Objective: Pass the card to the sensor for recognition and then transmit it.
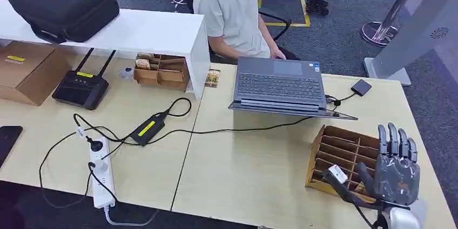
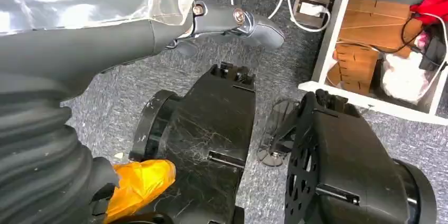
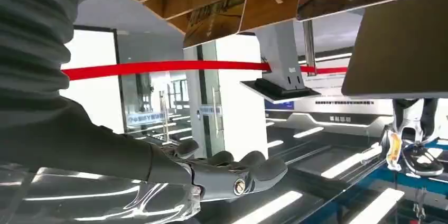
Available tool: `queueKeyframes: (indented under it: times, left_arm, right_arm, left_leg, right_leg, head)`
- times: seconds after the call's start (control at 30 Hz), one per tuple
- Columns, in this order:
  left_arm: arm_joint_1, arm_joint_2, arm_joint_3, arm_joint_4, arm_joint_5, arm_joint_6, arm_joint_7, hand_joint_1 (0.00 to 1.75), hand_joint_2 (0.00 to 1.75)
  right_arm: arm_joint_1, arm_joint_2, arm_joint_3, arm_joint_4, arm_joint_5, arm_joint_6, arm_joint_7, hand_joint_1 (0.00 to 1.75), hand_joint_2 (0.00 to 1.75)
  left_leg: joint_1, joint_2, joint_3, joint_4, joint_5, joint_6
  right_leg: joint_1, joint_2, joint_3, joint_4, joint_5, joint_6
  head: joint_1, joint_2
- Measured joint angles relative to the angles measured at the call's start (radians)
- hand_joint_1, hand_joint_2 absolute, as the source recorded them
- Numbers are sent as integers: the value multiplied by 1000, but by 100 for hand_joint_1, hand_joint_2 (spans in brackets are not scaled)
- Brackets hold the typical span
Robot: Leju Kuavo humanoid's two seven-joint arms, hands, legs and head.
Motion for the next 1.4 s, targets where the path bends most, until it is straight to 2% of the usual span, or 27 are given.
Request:
queueKeyframes:
  times: [0.07,0.23,0.33,0.87,1.4]
  left_arm:
    - [0,0,0,0,-2,0,0,0,175]
    - [1,-1,1,0,-3,1,6,0,175]
    - [1,-1,1,0,-4,1,11,0,175]
    - [2,-4,1,0,-7,1,14,0,175]
    - [2,-3,1,0,-12,1,14,0,175]
  right_arm:
    - [-1,-7,4,0,-4,26,5,0,175]
    - [-1,-42,12,-15,-42,144,26,0,175]
    - [-3,-60,13,-27,-44,177,32,0,175]
    - [-44,-104,30,-35,-48,178,36,0,175]
    - [-78,-115,37,-17,-56,172,33,0,175]
  left_leg:
    - [0,0,0,0,0,0]
    - [0,0,0,0,0,0]
    - [0,0,0,0,0,0]
    - [0,-1,0,0,0,0]
    - [0,-1,0,0,0,0]
  right_leg:
    - [0,0,0,0,0,0]
    - [0,0,0,0,0,0]
    - [0,0,0,0,0,0]
    - [0,-1,0,0,0,0]
    - [0,-1,0,0,0,0]
  head:
    - [0,0]
    - [0,0]
    - [0,0]
    - [0,0]
    - [0,0]
